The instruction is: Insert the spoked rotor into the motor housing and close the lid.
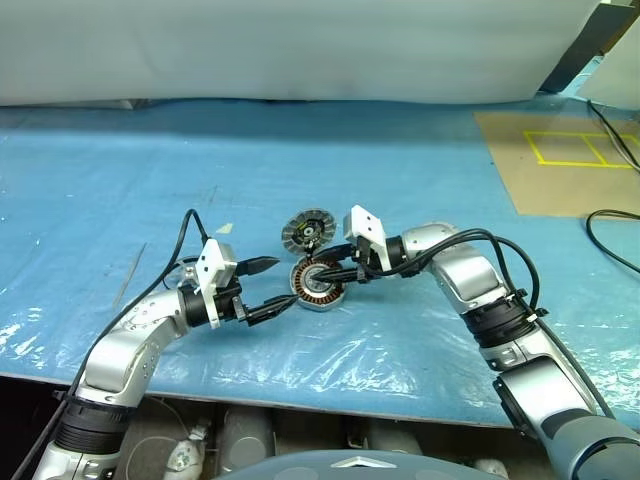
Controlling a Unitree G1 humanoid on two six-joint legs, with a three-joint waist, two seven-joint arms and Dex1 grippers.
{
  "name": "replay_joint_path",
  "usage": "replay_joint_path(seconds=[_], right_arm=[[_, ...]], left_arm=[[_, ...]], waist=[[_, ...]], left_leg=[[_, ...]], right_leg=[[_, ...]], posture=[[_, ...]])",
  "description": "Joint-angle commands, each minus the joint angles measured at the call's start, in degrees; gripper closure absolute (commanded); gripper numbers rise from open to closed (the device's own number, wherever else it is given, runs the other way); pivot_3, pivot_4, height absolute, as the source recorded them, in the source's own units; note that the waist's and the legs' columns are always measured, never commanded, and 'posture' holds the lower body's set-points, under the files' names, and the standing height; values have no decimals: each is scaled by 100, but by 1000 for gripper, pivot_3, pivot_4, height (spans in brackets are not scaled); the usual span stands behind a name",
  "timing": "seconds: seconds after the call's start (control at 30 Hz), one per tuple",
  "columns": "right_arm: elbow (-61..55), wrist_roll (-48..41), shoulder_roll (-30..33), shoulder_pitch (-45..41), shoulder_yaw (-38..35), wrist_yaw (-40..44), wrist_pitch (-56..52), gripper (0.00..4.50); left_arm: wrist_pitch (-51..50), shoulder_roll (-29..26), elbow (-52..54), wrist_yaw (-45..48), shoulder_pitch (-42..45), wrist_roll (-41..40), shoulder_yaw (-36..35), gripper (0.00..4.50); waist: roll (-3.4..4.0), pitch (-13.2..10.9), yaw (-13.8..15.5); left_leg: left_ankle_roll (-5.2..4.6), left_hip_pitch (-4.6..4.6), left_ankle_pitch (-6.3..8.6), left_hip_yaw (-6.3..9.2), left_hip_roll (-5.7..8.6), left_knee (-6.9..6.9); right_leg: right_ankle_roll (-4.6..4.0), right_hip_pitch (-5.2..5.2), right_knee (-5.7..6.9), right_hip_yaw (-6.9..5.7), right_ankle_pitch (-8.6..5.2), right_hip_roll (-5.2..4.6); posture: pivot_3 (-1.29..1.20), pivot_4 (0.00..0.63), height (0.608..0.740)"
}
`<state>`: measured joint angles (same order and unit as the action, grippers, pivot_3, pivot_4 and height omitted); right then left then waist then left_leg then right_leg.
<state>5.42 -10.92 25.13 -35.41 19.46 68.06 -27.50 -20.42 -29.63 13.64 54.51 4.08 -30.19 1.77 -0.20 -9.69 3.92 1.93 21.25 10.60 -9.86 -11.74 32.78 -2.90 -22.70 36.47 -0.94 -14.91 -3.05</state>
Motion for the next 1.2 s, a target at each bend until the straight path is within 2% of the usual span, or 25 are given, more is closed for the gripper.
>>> replay_joint_path(seconds=[0.03,0.13,0.33,0.57,0.73,0.9,1.13,1.2], right_arm=[[-175,-21,-19,40,35,-38,36,3466],[-61,51,-62,25,81,-133,61,4485],[71,245,-32,25,313,-122,55,4485],[628,1350,476,224,1037,-159,1125,4485],[299,431,145,39,320,-81,383,4485],[-276,-584,39,-185,-424,38,-686,4485],[-1093,-943,358,122,-588,-38,-1136,4485],[-1104,-916,395,256,-613,-171,-1177,4485]], left_arm=[[49,11,65,16,30,-64,-89,0],[42,12,75,9,23,-69,-92,0],[54,8,60,12,19,-46,-80,0],[32,46,21,-39,54,-105,-177,0],[82,-17,44,-19,-58,-68,-235,0],[-124,-189,195,-136,-123,-196,-547,0],[-716,-648,646,-297,-105,-767,-1243,0],[-811,-1016,507,-176,132,-696,-1391,0]], waist=[[0,0,0],[0,0,-1],[0,0,-1],[1,4,4],[-1,6,9],[-1,5,5],[-2,5,8],[-2,5,14]], left_leg=[[0,0,0,0,0,0],[0,0,0,0,0,-1],[2,1,0,0,0,-1],[1,-18,0,-2,1,-1],[-8,-47,6,-2,5,1],[-5,-7,2,-2,1,0],[2,23,0,-2,0,-14],[3,23,0,-2,-2,-14]], right_leg=[[0,0,0,0,0,0],[0,-2,0,0,0,0],[0,-3,0,1,0,0],[0,13,0,4,-1,-1],[1,42,-4,7,-2,-8],[0,4,0,8,-2,-2],[-1,-31,4,0,-2,1],[-2,-31,4,-3,-3,1]], posture=[[0,150,740],[0,150,740],[0,150,740],[0,150,740],[0,150,740],[0,150,740],[0,150,740],[0,150,740]])
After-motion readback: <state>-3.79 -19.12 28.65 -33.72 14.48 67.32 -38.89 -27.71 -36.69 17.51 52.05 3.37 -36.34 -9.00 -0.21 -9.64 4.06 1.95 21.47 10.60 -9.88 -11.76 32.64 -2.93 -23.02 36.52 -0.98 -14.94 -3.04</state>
